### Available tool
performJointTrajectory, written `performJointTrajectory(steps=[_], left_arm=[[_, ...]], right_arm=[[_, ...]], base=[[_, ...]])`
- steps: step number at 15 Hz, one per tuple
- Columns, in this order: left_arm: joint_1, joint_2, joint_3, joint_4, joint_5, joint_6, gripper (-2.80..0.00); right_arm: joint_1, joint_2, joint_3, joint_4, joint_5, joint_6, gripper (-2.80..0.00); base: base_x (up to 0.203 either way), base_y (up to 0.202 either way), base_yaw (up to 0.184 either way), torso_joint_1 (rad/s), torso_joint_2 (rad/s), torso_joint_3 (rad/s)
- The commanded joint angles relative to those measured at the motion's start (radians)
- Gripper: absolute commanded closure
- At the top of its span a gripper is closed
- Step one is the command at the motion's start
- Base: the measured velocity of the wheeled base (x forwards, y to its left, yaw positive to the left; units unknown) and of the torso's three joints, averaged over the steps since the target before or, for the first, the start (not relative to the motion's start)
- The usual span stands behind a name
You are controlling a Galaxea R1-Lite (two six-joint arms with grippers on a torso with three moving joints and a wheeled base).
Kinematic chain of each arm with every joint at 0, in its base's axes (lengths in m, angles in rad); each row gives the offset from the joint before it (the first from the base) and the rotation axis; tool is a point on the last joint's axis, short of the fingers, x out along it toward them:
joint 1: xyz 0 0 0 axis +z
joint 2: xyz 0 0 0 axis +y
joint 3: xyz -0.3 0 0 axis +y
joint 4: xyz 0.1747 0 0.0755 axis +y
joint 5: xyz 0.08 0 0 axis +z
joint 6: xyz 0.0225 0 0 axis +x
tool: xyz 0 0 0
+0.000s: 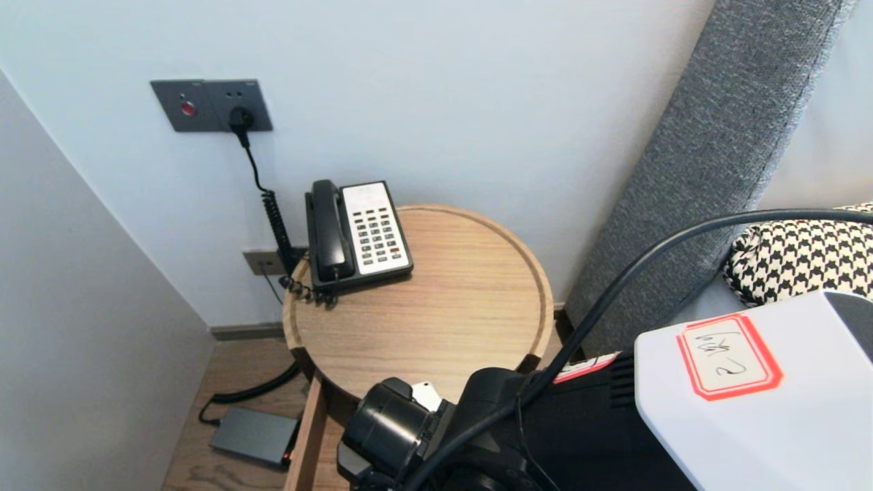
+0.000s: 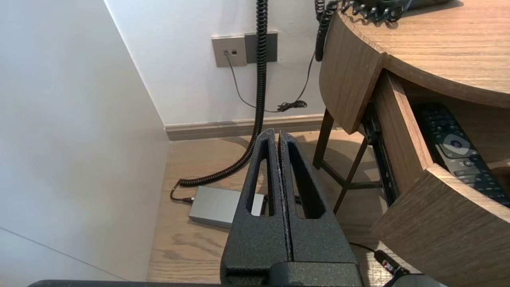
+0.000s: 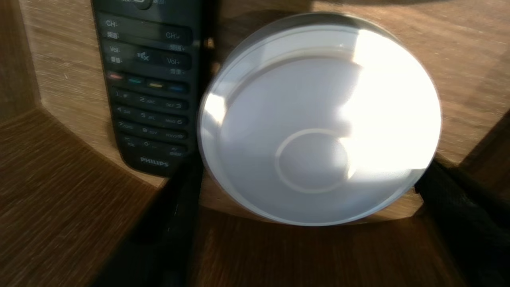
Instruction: Take the remote control out of the drawer one by one and place them on the table
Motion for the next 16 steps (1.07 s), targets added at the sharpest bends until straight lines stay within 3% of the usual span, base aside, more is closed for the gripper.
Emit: performJointTrajectory(steps=[1,12,13,14,16], left_arm=[[0.001,-0.001,0.012,-0.001,0.0,0.001,0.0],[0.001,-0.001,0.012,-0.001,0.0,0.001,0.0],[0.001,-0.001,0.012,-0.001,0.0,0.001,0.0],[0.0,-0.001,0.012,-0.001,0.0,0.001,0.0],[0.001,-0.001,0.012,-0.001,0.0,0.001,0.0]], right_arm=[[0.0,0.003,0.003,0.003,-0.001,0.004,0.0],[0.004,-0.011,0.02,0.006,-0.003,0.002,0.0],[0.004,-0.016,0.022,0.008,-0.012,0.003,-1.52],[0.006,-0.02,0.03,0.006,-0.027,0.003,-2.8],[0.011,-0.039,0.049,0.005,-0.038,0.003,-2.8]], base=[[0.0,0.0,0.0,0.0,0.0,0.0],[0.0,0.0,0.0,0.0,0.0,0.0],[0.0,0.0,0.0,0.0,0.0,0.0],[0.0,0.0,0.0,0.0,0.0,0.0],[0.0,0.0,0.0,0.0,0.0,0.0]])
